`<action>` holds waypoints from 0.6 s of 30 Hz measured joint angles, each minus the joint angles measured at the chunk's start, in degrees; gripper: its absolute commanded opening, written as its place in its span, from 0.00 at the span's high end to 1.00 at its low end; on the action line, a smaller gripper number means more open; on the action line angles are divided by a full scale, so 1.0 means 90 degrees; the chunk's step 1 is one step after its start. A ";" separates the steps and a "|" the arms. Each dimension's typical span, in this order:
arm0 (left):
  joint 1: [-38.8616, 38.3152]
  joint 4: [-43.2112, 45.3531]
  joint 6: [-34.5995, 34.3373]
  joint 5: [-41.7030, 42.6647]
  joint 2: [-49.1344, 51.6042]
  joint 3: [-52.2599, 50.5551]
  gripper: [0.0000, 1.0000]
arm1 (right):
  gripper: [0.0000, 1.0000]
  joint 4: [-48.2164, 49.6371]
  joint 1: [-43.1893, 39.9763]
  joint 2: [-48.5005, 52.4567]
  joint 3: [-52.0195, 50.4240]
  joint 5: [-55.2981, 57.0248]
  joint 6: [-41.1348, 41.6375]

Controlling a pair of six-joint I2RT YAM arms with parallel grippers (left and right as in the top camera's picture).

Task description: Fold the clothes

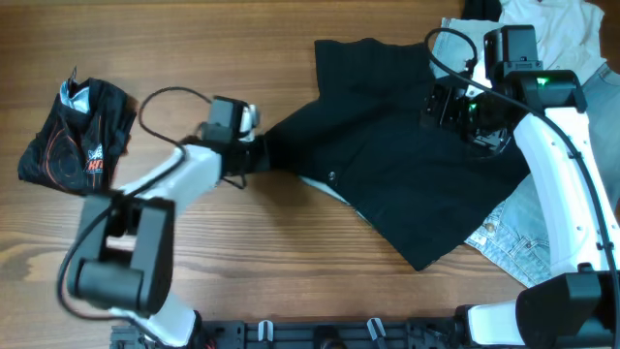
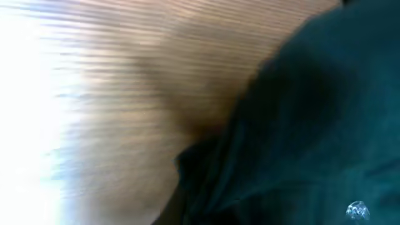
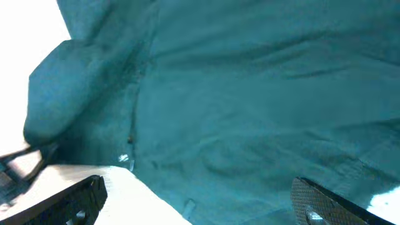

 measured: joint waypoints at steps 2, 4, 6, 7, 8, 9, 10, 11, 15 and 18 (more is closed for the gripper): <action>0.0957 -0.0838 0.0100 0.0172 -0.0641 0.0835 0.96 | 0.14 -0.0049 -0.0002 0.0000 0.0000 0.0318 0.0131; 0.1732 -0.1039 0.0148 0.0214 -0.0911 0.1775 0.62 | 0.14 -0.0039 -0.0007 0.0000 0.0000 0.0423 0.0136; 0.2754 -0.0831 0.0153 0.0044 -0.1124 0.2567 0.00 | 0.16 -0.0036 -0.0007 0.0000 -0.0015 0.0576 0.0126; 0.2951 -0.0962 0.0126 0.0002 -0.1183 0.2616 0.00 | 0.24 -0.0039 -0.0007 0.0000 -0.0034 0.0629 0.0107; 0.3077 -0.1392 0.0083 -0.0024 -0.1200 0.2645 0.00 | 0.57 -0.0046 -0.0007 0.0000 -0.0075 0.0697 0.0058; 0.3075 -0.2021 0.0005 -0.0015 -0.1144 0.2608 0.00 | 0.83 -0.0041 -0.0007 0.0041 -0.0092 0.0755 -0.0049; 0.2990 -0.2567 -0.0032 0.0027 -0.1100 0.2574 0.00 | 0.88 -0.0041 -0.0007 0.0080 -0.0100 0.0784 -0.0075; 0.2902 -0.2820 -0.0061 0.0061 -0.1090 0.2548 0.00 | 0.96 -0.0017 -0.0007 0.0160 -0.0102 0.0787 -0.0141; 0.1875 -0.3269 -0.0129 0.0124 -0.0928 0.2149 0.03 | 0.96 0.0590 -0.0017 0.0984 -0.0104 0.0056 -0.0648; 0.1285 -0.2909 -0.0163 -0.0032 -0.0386 0.1642 0.08 | 0.92 0.1234 -0.0017 0.1783 -0.0109 -0.0466 -0.0794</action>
